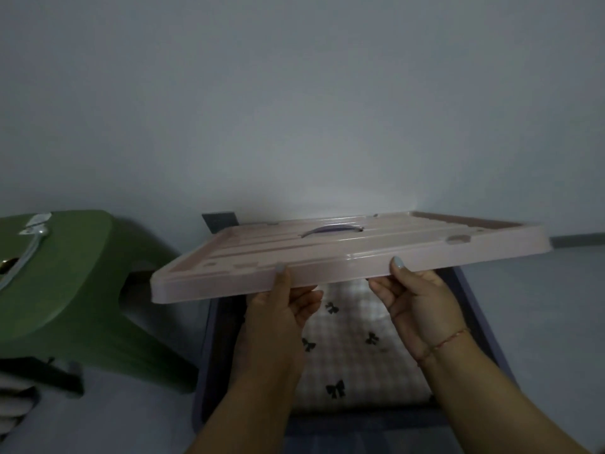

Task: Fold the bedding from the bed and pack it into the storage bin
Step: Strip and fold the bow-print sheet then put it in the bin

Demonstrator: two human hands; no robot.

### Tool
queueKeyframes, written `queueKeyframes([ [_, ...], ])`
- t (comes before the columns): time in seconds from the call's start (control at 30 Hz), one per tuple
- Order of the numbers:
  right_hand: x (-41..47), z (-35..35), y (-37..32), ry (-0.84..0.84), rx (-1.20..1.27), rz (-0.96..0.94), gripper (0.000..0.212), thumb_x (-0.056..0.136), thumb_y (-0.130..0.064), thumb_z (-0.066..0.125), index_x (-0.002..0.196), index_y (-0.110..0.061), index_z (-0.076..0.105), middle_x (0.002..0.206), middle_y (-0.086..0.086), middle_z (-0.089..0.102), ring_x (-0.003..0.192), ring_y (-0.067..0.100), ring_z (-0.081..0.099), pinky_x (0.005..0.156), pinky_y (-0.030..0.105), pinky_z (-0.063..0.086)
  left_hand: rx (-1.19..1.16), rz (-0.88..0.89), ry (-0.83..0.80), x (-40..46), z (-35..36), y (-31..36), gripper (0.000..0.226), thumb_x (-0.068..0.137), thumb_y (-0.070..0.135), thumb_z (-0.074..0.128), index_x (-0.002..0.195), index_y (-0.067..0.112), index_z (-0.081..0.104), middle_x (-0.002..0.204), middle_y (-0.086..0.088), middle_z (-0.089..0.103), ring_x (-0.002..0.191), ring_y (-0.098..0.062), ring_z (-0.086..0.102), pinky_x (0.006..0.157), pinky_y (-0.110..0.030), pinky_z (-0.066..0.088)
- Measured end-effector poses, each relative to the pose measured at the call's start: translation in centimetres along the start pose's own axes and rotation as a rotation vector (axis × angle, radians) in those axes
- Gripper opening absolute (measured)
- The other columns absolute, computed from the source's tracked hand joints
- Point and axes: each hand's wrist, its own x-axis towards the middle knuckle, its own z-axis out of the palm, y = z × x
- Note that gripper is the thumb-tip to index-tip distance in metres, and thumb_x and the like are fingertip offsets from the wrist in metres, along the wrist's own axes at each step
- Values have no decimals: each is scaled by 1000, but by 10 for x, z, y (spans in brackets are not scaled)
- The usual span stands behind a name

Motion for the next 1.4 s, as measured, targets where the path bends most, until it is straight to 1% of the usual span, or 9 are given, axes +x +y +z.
queueKeyframes([
  [0.27,-27,-51,32,-112,4,-16,13,82,-9,58,83,2,64,70,9,69,64,17,67,62,26,58,-17,132,158,-20,-17,-52,24,90,41,59,90,20,71,70,-5,67,63,-17,62,66,-36,53],
  [0.33,-41,-62,42,-130,2,9,15,75,-11,60,76,2,69,70,12,69,63,18,67,60,26,57,-29,141,226,-31,-27,-63,26,90,38,59,75,20,69,57,-1,61,52,-13,57,60,-33,49],
  [0.43,-60,-77,58,-113,5,42,22,79,-9,59,65,-5,75,69,10,70,59,16,67,58,27,58,-42,131,315,-43,-42,-79,19,90,33,58,81,18,64,51,4,53,44,-11,49,48,-27,42],
  [0.63,-76,-107,96,-46,-32,225,24,74,-22,61,64,-3,74,71,13,70,64,21,68,63,30,60,32,-85,360,-54,-83,-109,22,90,33,56,76,16,55,47,0,48,38,-14,44,39,-21,36],
  [0.83,-72,-132,103,77,-221,440,31,88,-32,59,92,-1,61,83,23,65,76,30,67,66,31,61,161,-270,319,-55,-103,-134,34,89,42,51,80,10,59,51,-7,63,35,-14,47,42,-21,34],
  [1.0,-72,-142,94,51,-471,652,59,84,-51,57,97,6,60,73,25,68,62,30,67,48,28,56,273,-370,338,-58,-108,-137,41,90,44,48,83,6,61,58,-11,68,37,-17,53,40,-21,38],
  [1.2,-74,-148,84,-108,-712,827,76,87,-64,39,81,7,65,69,26,68,48,27,65,37,20,46,422,-508,343,-74,-113,-134,53,93,48,42,73,1,59,48,-11,63,40,-19,54,46,-21,39],
  [1.3,-63,-139,75,-168,-773,751,78,88,-64,33,72,5,66,62,24,67,43,25,63,36,18,43,547,-409,317,-71,-109,-126,52,95,41,42,57,6,52,45,-11,58,35,-18,45,48,-23,33],
  [1.4,-42,-124,66,-180,-754,559,75,93,-58,32,69,5,65,58,22,66,43,25,62,36,20,45,825,-65,307,-45,-102,-111,46,94,30,45,55,8,55,52,-7,60,54,-27,54,65,-37,47],
])
